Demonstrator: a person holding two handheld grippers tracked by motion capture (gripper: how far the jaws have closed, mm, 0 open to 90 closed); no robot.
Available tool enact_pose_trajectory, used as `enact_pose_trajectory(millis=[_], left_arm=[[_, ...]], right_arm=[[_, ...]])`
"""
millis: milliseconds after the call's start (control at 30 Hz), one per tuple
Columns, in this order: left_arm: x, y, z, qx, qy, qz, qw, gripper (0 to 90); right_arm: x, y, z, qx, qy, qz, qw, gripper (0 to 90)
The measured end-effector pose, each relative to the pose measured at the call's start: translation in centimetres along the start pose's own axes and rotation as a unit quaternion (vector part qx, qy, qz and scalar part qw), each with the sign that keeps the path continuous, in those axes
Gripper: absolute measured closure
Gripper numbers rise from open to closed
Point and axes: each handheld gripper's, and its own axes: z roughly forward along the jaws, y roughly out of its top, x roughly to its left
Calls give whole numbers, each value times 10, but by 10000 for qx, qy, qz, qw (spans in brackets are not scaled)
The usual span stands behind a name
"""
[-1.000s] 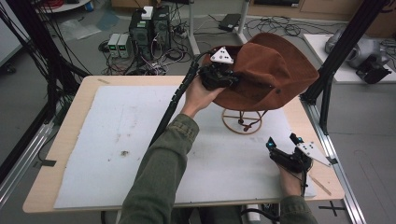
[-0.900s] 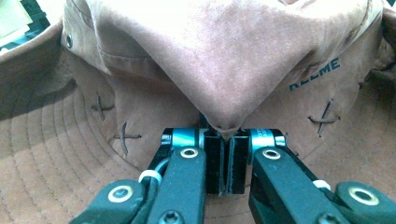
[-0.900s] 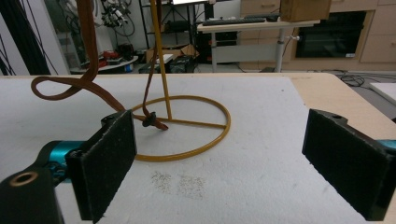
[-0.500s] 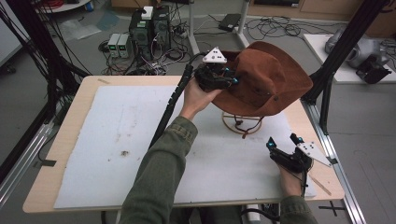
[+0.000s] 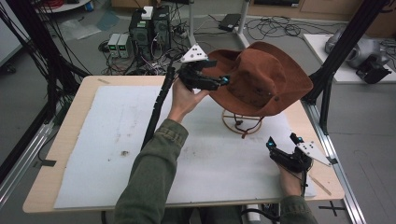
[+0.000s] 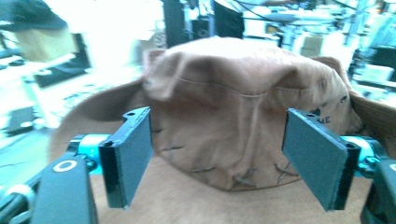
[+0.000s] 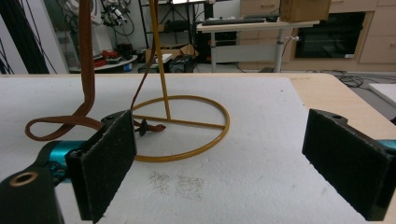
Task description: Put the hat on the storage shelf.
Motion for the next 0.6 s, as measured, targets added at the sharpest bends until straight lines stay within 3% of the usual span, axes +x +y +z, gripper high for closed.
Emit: enact_pose_trajectory(millis=[133,200,300,367,400,467,533,600], left_arm=[[3,2,-33,-200,312,28,9993,213],[4,2,-51,-310,582,-21,9978,172],[10,-2,-91,-439,951,-75,9945,152],[12,-7,-118,-508,1243,-128,9909,130],[12,-11,-132,-546,1403,-173,9884,129],[11,-21,-159,-648,1799,-191,9814,104],[8,-34,-185,-694,2266,-183,9713,103],[5,-50,-210,-774,2711,-224,9592,99]], right_arm=[[0,0,0,-26,13,-24,10000,92],[0,0,0,-31,15,-20,10000,92],[1,1,-1,-37,0,-11,10000,92],[1,1,-1,-72,-11,11,10000,92],[0,2,-1,-65,-14,12,10000,92],[1,2,-2,-74,-22,45,10000,92],[1,2,-1,-96,-19,34,9999,92],[1,2,-1,-150,-52,44,9999,92]])
